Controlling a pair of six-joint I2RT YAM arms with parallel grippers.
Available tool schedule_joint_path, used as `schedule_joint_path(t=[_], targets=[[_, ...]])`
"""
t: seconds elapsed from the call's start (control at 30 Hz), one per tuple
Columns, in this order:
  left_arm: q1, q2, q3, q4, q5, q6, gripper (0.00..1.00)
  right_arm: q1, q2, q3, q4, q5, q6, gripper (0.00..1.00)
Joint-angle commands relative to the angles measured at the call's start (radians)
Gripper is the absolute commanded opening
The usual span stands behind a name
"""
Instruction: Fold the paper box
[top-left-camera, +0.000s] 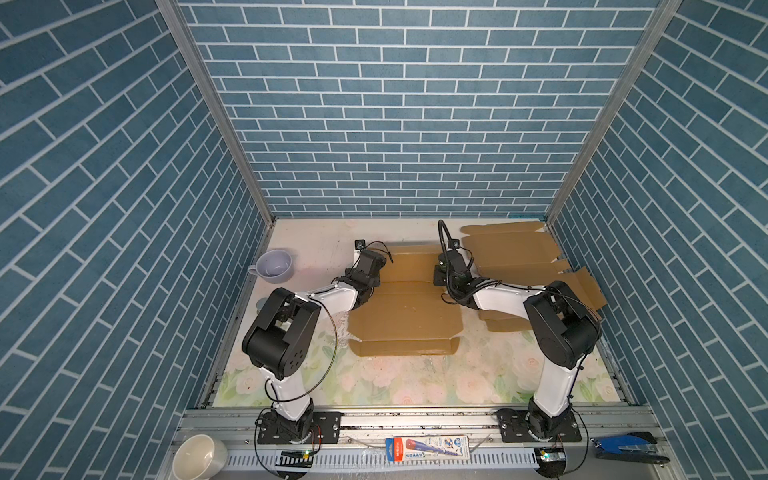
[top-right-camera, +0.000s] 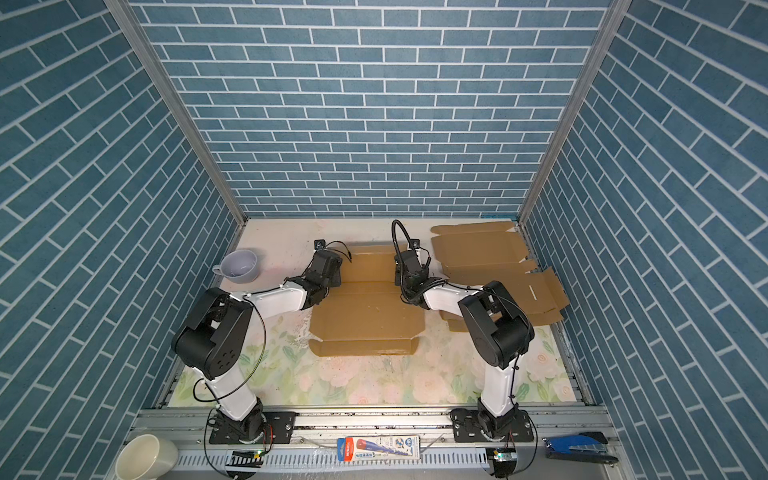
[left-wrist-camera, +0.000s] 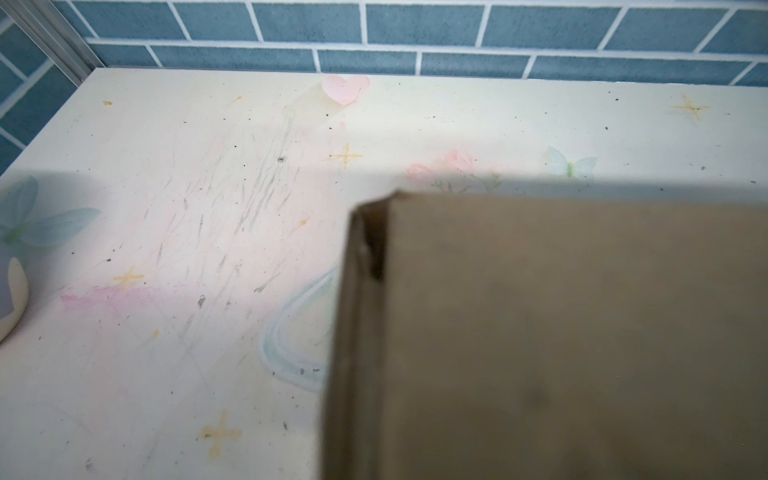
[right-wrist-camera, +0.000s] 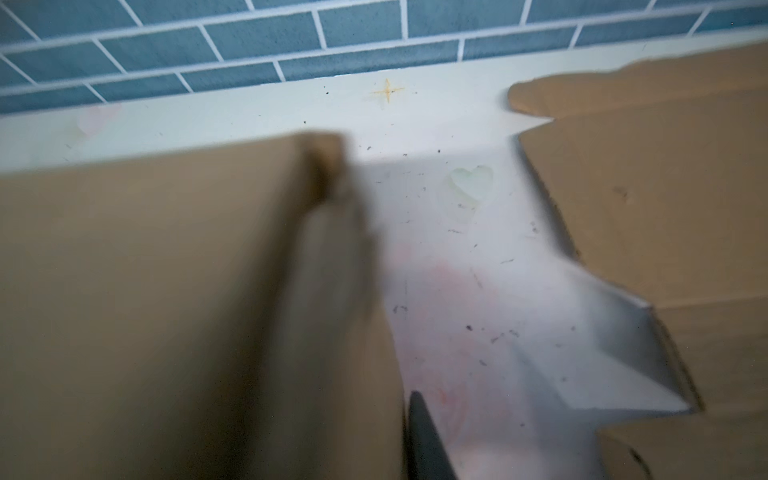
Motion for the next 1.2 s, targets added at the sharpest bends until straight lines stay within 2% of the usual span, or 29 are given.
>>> schedule_joint_path(t=[0.0, 0.2, 0.37, 0.47, 0.53, 0.7, 0.77, 0.87, 1.0, 1.17], targets=[[-0.005, 0.04, -0.025, -0.114, 0.034, 0.001, 0.0, -0.022, -0.06, -0.011, -0.051, -0.152, 0.002, 0.32], [-0.004, 0.031, -0.018, -0.128, 0.046, 0.02, 0.0, -0.053, -0.144, -0.028, -0.103, -0.246, -0.063, 0.52], [-0.003, 0.021, 0.0, -0.161, 0.059, 0.043, 0.0, -0.069, -0.25, -0.048, -0.207, -0.242, -0.173, 0.61], [-0.001, 0.018, 0.028, -0.205, 0.073, 0.061, 0.0, -0.077, -0.335, -0.035, -0.308, -0.207, -0.312, 0.61], [0.0, 0.015, 0.049, -0.241, 0.083, 0.078, 0.0, -0.071, -0.378, 0.007, -0.396, -0.2, -0.45, 0.61], [0.011, 0.014, 0.133, -0.375, 0.116, 0.134, 0.0, -0.037, -0.352, 0.169, -0.624, -0.2, -0.724, 0.65], [0.016, 0.018, 0.177, -0.446, 0.127, 0.154, 0.0, -0.037, -0.3, 0.254, -0.715, -0.183, -0.729, 0.67], [0.026, 0.029, 0.256, -0.566, 0.146, 0.192, 0.0, -0.041, -0.252, 0.333, -0.768, -0.223, -0.71, 0.68], [0.041, 0.053, 0.368, -0.725, 0.18, 0.275, 0.0, -0.04, -0.198, 0.417, -0.802, -0.347, -0.697, 0.71], [0.05, 0.089, 0.475, -0.861, 0.221, 0.343, 0.0, -0.041, -0.034, 0.613, -0.928, -0.475, -0.728, 0.71]])
